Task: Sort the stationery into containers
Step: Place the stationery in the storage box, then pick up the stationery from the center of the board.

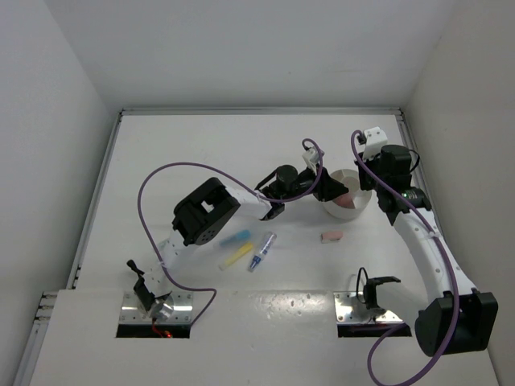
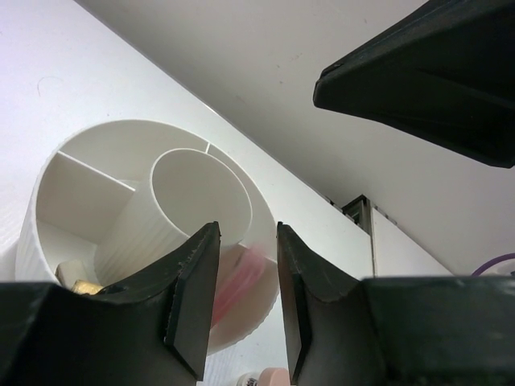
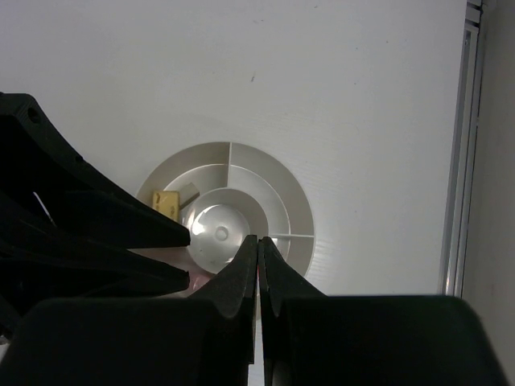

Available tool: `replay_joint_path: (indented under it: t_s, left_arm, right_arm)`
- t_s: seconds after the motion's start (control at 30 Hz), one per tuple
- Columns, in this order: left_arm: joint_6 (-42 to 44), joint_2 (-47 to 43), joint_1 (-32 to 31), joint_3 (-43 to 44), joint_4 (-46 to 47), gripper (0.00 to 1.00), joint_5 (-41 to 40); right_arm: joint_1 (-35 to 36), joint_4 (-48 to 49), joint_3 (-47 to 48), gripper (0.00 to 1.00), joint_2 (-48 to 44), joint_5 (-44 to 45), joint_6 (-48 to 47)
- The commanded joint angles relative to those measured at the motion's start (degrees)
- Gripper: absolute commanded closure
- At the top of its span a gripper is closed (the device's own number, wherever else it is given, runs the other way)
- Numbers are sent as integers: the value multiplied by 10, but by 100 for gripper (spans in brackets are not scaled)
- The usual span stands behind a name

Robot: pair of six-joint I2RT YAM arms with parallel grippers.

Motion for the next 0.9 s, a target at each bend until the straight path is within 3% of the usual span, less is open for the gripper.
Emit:
replay_joint_path:
  t_s: [0.0, 0.23, 0.37, 0.47, 0.57, 0.6, 0.67, 0.7, 0.73, 0.77, 0.8, 0.87]
  left_arm:
    - [15, -7, -3, -12, 11, 60, -1]
    - [15, -13, -3, -12, 11, 60, -1]
    - [37, -53, -3, -18, -3, 88, -1]
    - [75, -115, -3, -18, -55, 98, -7]
    - [110, -196, -3, -50, -117, 100, -43]
    - [120, -221, -3, -61, -141, 100, -68]
    - [146, -294, -12, -92, -217, 100, -164]
    - [146, -315, -28, -92, -264, 70, -219]
    - [104, -330, -33, -85, -411, 44, -289]
    - [80, -340, -33, -58, -498, 32, -358]
    - [67, -357, -33, -58, -559, 29, -412]
    - [28, -393, -18, -128, -633, 24, -433]
  right_arm:
    - [-3, 16, 11, 100, -7, -2, -3]
    - [-3, 16, 11, 100, -7, -7, -3]
    - [-3, 16, 11, 100, -7, -7, -3]
    - [-3, 16, 11, 100, -7, -13, -3]
    - [-3, 10, 11, 86, -12, -38, -20]
    - [-3, 4, 11, 65, -18, -58, -20]
    - [-3, -9, 6, 38, -18, -94, -39]
    - [-3, -17, 6, 22, -18, -135, -58]
    - [-3, -35, 6, 18, -18, -153, -65]
    - [-3, -47, 6, 16, -10, -189, -73]
    - [-3, -58, 12, 16, -5, -202, -88]
    - [4, -80, 18, 47, 9, -226, -93]
